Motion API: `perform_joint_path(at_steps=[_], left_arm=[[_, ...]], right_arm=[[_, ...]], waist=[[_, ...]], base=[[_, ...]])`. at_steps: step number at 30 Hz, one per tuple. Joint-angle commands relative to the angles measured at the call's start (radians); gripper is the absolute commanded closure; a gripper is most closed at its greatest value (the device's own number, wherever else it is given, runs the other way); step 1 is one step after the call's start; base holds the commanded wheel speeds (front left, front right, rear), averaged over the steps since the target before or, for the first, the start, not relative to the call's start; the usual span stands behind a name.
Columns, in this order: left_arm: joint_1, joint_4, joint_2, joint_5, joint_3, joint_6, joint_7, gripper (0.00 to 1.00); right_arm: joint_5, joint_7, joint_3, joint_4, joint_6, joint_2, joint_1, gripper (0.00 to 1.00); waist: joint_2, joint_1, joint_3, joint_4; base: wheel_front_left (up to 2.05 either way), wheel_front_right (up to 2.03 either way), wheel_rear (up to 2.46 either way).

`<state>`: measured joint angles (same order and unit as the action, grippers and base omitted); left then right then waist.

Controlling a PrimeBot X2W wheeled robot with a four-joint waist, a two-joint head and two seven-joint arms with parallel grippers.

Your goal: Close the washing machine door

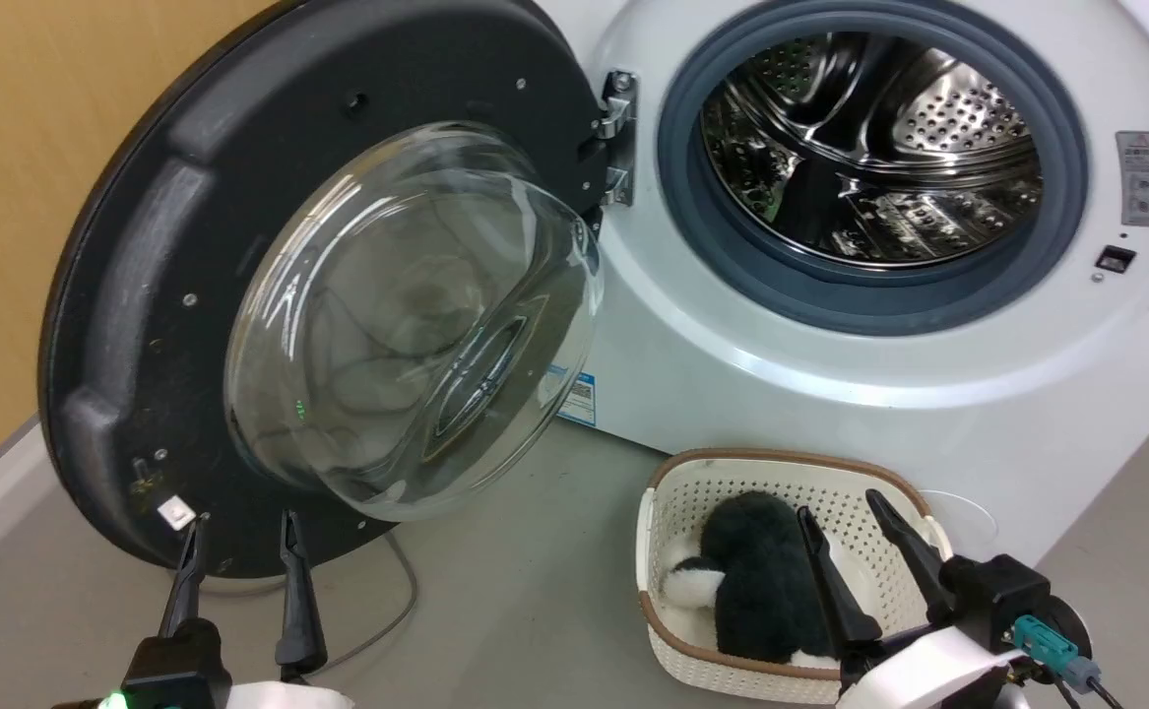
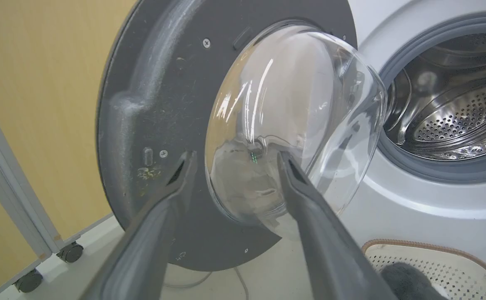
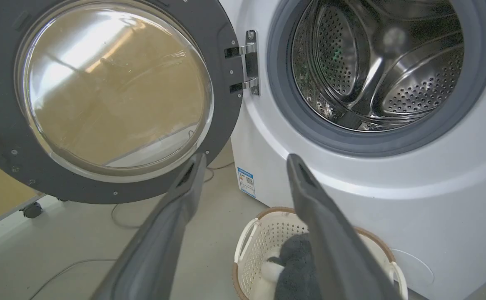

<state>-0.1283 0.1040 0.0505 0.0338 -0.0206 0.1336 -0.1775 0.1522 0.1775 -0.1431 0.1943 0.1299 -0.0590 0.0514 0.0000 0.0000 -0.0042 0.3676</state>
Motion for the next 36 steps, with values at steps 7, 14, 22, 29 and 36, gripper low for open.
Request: perform_joint_path(at_steps=[7,14,22,29,36], left_arm=[[-0.030,0.018,0.000,0.008,-0.010,0.018,-0.023,0.00],[-0.043,0.030,0.000,0.012,-0.013,0.033,-0.038,0.00],[-0.056,0.042,0.000,0.016,-0.013,0.050,-0.055,0.00],[-0.065,0.046,0.000,0.024,-0.016,0.061,-0.069,0.00],[-0.076,0.045,0.000,0.050,-0.008,0.056,-0.084,1.00]], right_arm=[[0.021,0.023,-0.024,0.024,0.001,-0.010,0.027,0.00],[0.035,0.038,-0.044,0.042,0.001,-0.015,0.035,0.00],[0.052,0.055,-0.064,0.062,0.001,-0.021,0.044,0.00],[0.067,0.069,-0.081,0.079,0.001,-0.026,0.048,0.00],[0.079,0.084,-0.092,0.093,0.001,-0.029,0.048,0.00]], waist=[[0.0000,0.0000,0.002,0.035],[0.0000,0.0000,0.003,0.065],[0.0000,0.0000,0.005,0.100],[0.0000,0.0000,0.008,0.131],[0.0000,0.0000,0.009,0.162]], base=[[0.00,0.00,0.00],[0.00,0.00,0.00],[0.00,0.00,0.00],[0.00,0.00,0.00],[0.00,0.00,0.00]])
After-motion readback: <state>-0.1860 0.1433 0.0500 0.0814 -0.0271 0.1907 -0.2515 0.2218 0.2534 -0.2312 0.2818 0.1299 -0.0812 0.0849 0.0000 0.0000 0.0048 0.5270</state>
